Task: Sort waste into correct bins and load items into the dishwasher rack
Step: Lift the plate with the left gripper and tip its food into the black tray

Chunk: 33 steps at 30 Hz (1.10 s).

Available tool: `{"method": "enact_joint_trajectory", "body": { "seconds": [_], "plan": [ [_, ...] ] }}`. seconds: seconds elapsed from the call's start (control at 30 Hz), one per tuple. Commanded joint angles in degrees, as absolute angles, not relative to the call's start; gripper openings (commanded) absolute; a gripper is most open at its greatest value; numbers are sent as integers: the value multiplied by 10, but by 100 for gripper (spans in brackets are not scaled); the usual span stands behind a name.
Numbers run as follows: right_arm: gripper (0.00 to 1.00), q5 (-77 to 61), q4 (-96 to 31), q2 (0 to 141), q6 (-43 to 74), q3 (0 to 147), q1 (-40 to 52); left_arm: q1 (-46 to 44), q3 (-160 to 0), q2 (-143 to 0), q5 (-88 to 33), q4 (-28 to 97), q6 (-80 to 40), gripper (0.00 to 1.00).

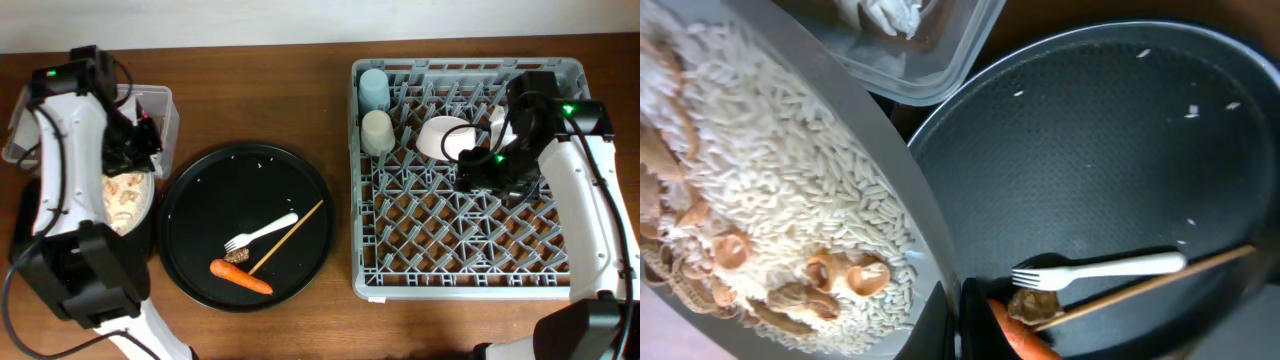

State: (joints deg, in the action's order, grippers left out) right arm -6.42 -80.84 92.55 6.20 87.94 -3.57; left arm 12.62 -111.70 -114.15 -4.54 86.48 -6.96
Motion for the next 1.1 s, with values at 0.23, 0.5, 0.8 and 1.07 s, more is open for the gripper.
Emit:
{"method": "enact_joint_trajectory", "body": {
  "seconds": [0.23,0.5,0.8,1.07],
  "plan": [
    [80,-55,-811,926,62,882,-38,246,-1127,-1127,-232,861,34,0],
    [80,-55,-810,926,62,882,-38,292,-1125,-1127,-337,862,100,0],
    [80,-55,-811,926,62,882,-38,337,-1084,-1127,-414,859,148,0],
    [80,-55,-811,926,62,882,-38,404,-1008,-1127,-575,866,251,0]
  ]
}}
